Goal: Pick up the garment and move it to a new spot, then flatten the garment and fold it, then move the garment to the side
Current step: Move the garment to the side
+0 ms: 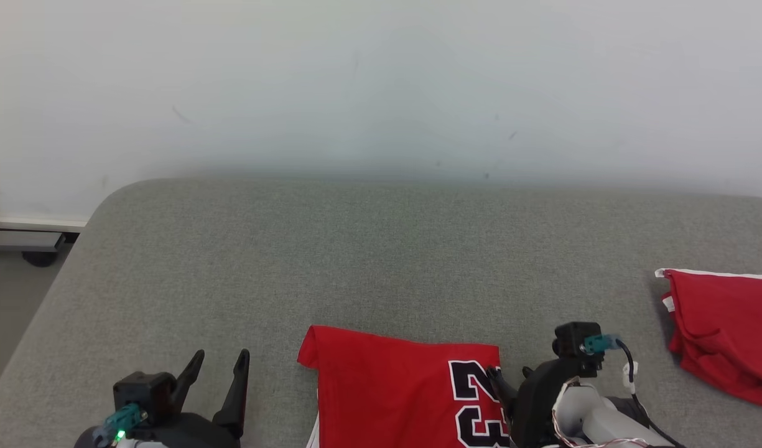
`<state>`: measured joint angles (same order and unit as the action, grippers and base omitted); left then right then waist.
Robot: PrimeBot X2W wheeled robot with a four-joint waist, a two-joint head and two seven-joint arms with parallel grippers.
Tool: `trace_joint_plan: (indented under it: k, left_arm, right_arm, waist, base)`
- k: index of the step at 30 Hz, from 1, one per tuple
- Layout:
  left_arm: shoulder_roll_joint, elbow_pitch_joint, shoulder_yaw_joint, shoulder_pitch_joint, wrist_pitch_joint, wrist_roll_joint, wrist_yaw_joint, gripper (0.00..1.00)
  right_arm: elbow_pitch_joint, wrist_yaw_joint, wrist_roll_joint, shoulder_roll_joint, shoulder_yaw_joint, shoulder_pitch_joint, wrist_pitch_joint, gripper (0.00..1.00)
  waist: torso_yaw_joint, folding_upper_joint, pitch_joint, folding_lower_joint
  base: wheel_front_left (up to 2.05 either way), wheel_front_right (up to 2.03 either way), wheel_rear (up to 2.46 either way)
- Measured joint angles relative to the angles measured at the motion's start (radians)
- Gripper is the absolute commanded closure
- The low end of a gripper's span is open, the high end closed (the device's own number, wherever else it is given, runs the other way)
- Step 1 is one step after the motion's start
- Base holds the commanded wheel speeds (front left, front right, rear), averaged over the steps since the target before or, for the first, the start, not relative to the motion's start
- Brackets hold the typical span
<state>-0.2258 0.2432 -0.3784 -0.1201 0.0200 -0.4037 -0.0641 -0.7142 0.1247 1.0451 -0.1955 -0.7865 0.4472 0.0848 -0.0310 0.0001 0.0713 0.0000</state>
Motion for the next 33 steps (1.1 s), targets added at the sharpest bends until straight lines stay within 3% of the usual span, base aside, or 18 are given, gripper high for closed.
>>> trace_joint_plan:
  k: [21, 22, 23, 24, 25, 26, 27, 33]
  left_arm:
    - [-0.005, -0.03, -0.014, 0.012, -0.008, 0.003, -0.006, 0.0]
    - [-0.005, -0.03, -0.015, 0.012, -0.008, 0.003, -0.006, 0.0]
    - [-0.005, -0.03, -0.015, 0.011, -0.01, 0.003, -0.006, 0.0]
    - [-0.005, -0.03, -0.015, 0.011, -0.011, 0.003, -0.006, 0.0]
    - [-0.005, -0.03, -0.015, 0.011, -0.011, 0.003, -0.006, 0.0]
    - [-0.005, -0.03, -0.015, 0.011, -0.011, 0.003, -0.006, 0.0]
    - [-0.005, -0.03, -0.015, 0.011, -0.011, 0.003, -0.006, 0.0]
    - [-0.005, -0.03, -0.014, 0.009, -0.014, 0.003, -0.007, 0.0]
  right_arm:
    - [-0.094, 0.0, -0.016, 0.079, 0.072, -0.034, 0.023, 0.0]
    - [-0.095, 0.0, -0.016, 0.08, 0.072, -0.032, 0.031, 0.19]
    - [-0.095, 0.0, -0.016, 0.081, 0.073, -0.032, 0.033, 0.31]
    - [-0.096, 0.0, -0.018, 0.082, 0.073, -0.031, 0.04, 0.56]
    - [-0.097, 0.0, -0.019, 0.083, 0.074, -0.03, 0.044, 0.67]
    - [-0.099, 0.0, -0.019, 0.084, 0.075, -0.03, 0.049, 0.87]
    - [-0.101, 0.0, -0.019, 0.085, 0.076, -0.03, 0.053, 1.0]
    - [-0.104, 0.0, -0.047, 0.087, 0.089, -0.026, 0.07, 1.0]
  waist:
    - [-0.003, -0.0001, -0.03, -0.0001]
    - [-0.004, -0.0001, -0.031, 0.0]
    - [-0.005, 0.0, -0.032, 0.0]
    - [-0.006, -0.0001, -0.033, 0.0]
    - [-0.007, -0.0001, -0.034, 0.0]
    - [-0.007, -0.0001, -0.035, 0.0]
    - [-0.008, 0.0, -0.035, 0.0]
    - [-0.007, -0.0001, -0.039, 0.0]
  base:
    - [0.0, 0.0, 0.0]
    - [0.0, 0.0, 0.0]
    - [0.0, 0.0, 0.0]
    - [0.0, 0.0, 0.0]
    - [0.0, 0.0, 0.0]
    - [0.0, 0.0, 0.0]
    - [0.0, 0.0, 0.0]
    - [0.0, 0.0, 0.0]
